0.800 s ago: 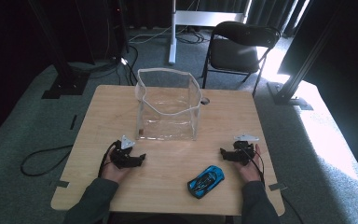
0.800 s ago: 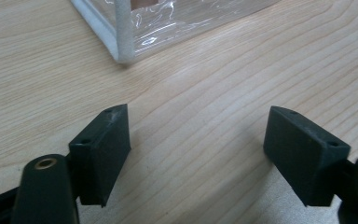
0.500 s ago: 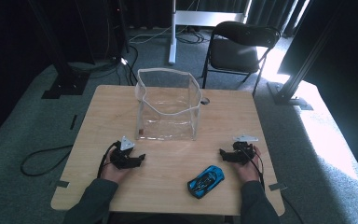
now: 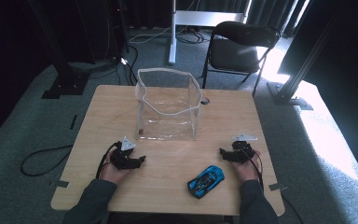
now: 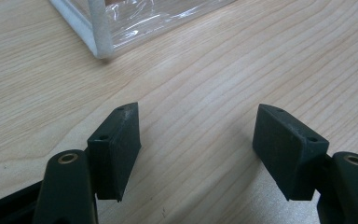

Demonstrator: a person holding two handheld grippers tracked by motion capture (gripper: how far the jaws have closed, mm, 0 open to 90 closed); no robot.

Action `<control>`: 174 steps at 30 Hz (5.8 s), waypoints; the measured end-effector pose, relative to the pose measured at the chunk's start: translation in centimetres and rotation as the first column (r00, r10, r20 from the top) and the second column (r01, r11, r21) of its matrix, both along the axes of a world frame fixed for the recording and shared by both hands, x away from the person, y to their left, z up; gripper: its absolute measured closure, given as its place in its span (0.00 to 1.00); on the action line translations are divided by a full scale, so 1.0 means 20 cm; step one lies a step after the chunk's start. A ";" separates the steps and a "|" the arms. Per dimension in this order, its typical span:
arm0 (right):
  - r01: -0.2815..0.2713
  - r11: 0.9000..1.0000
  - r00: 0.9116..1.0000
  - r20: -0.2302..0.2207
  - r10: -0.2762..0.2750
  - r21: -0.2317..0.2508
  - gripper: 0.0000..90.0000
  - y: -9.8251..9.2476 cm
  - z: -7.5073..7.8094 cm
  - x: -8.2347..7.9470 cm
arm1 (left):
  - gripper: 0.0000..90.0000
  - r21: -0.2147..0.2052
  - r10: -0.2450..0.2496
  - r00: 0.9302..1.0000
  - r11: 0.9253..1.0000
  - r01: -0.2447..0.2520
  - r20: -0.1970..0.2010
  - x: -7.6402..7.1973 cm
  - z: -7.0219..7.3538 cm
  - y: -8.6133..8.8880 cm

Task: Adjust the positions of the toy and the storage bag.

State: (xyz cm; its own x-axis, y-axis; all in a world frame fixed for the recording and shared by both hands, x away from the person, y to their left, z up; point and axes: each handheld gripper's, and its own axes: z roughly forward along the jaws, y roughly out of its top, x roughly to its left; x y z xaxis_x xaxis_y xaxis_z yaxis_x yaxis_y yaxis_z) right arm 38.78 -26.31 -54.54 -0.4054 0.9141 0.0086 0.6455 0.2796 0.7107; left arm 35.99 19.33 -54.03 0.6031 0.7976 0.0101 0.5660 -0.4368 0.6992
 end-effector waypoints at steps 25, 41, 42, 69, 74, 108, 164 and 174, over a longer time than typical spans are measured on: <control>-0.150 0.989 0.989 0.009 0.150 -0.003 0.58 0.14 0.14 0.00 | 0.43 -0.004 0.041 0.998 0.999 -0.041 -0.048 0.04 0.03 0.04; -0.249 0.967 0.968 0.051 0.246 0.048 0.78 0.30 0.27 0.09 | 0.58 0.006 0.101 0.995 0.995 -0.101 0.007 0.15 0.12 0.04; -0.257 0.965 0.966 0.050 0.254 0.050 0.79 0.31 0.27 0.10 | 0.59 0.010 0.103 0.995 0.995 -0.103 0.008 0.15 0.12 0.04; -0.327 0.944 0.943 0.075 0.324 0.029 0.96 0.50 0.32 0.22 | 0.89 0.017 0.152 0.988 0.988 -0.152 0.011 0.27 0.10 0.00; -0.329 0.944 0.942 0.083 0.327 0.016 0.97 0.51 0.32 0.21 | 0.92 0.020 0.148 0.989 0.989 -0.148 0.010 0.28 0.11 0.01; -0.260 0.965 0.960 0.103 0.262 -0.028 0.97 0.20 0.31 -0.04 | 0.93 0.011 -0.029 1.000 1.000 0.029 -0.004 0.14 0.10 -0.27; -0.280 0.956 0.959 -0.075 0.274 -0.087 0.57 0.04 0.09 -0.64 | 0.60 -0.088 -0.401 0.914 0.914 0.395 -0.060 -0.22 0.05 -0.73; -0.259 0.961 0.965 -0.073 0.252 -0.098 0.58 0.06 0.07 -0.55 | 0.65 -0.105 -0.437 0.896 0.898 0.428 -0.085 -0.25 0.02 -0.77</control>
State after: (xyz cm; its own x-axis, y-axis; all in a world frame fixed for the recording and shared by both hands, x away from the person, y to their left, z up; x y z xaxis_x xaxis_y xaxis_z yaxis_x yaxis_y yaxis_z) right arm 27.72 -25.17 -53.13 -0.6272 0.7771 -0.0515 0.5829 0.5123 0.6307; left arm 30.89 3.89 -53.63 0.8827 0.4532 -0.1245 0.4050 -0.5991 0.6906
